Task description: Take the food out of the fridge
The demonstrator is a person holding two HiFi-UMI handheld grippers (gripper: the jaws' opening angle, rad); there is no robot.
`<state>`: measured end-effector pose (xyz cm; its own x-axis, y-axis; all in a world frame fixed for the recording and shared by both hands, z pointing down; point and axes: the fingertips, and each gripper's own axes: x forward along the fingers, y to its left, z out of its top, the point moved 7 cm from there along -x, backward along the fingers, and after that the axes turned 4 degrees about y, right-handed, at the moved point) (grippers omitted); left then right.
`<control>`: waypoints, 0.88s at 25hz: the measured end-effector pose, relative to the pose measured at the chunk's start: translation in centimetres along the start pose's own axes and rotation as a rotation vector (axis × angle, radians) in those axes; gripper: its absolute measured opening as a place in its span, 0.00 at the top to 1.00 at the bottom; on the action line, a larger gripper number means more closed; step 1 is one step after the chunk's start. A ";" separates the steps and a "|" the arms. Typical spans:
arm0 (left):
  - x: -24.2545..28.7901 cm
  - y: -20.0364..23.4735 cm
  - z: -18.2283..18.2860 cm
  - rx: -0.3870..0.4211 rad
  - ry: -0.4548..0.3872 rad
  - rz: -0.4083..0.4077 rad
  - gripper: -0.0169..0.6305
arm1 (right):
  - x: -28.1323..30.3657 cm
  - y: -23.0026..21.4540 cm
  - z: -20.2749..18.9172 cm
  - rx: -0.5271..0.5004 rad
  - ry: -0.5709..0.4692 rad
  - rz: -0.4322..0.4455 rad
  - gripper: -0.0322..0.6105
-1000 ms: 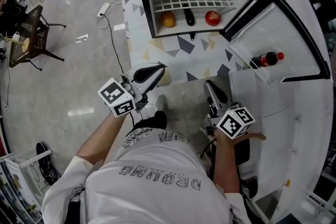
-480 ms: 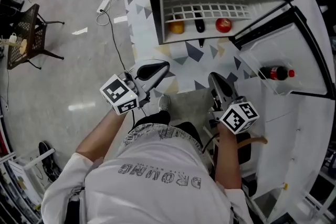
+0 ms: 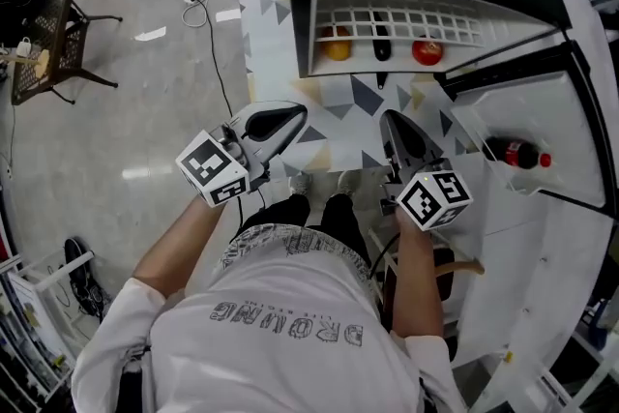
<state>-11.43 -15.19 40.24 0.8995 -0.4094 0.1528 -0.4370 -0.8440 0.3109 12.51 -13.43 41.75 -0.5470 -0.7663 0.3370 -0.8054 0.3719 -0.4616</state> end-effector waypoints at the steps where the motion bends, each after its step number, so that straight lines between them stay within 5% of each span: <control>1: 0.0 0.2 -0.1 -0.002 0.000 0.013 0.96 | 0.5 -0.3 0.1 -0.008 0.005 0.004 0.97; 22: 2.3 0.4 -2.7 -0.059 -0.026 0.320 0.96 | 11.9 -7.1 -0.9 -0.165 0.169 0.126 0.91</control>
<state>-9.53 -15.58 43.30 0.7162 -0.6597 0.2278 -0.6959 -0.6503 0.3046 11.48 -24.75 49.74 -0.6642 -0.6157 0.4239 -0.7475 0.5497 -0.3729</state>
